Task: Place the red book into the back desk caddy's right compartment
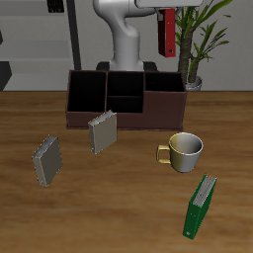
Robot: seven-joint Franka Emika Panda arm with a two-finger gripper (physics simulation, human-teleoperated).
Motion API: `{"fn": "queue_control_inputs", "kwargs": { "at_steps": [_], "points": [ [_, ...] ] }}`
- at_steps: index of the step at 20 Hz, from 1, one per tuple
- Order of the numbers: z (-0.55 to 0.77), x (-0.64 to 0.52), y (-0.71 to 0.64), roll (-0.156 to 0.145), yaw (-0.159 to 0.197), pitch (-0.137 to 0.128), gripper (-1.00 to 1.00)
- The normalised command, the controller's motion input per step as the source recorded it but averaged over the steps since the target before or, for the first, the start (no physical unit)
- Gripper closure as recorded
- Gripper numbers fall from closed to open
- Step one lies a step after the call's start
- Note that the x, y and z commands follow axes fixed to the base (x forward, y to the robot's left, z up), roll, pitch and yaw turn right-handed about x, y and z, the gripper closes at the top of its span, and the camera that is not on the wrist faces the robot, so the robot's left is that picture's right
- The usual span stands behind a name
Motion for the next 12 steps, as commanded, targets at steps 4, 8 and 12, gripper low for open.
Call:
{"fn": "queue_control_inputs", "kwargs": {
  "at_steps": [4, 8, 12],
  "points": [
    [-0.07, -0.23, 0.17, 0.030, 0.016, 0.020, 1.00],
    [-0.10, -0.25, 0.20, 0.045, 0.028, 0.004, 1.00],
    [-0.09, -0.17, 0.11, 0.020, 0.034, 0.001, 1.00]
  ]
}}
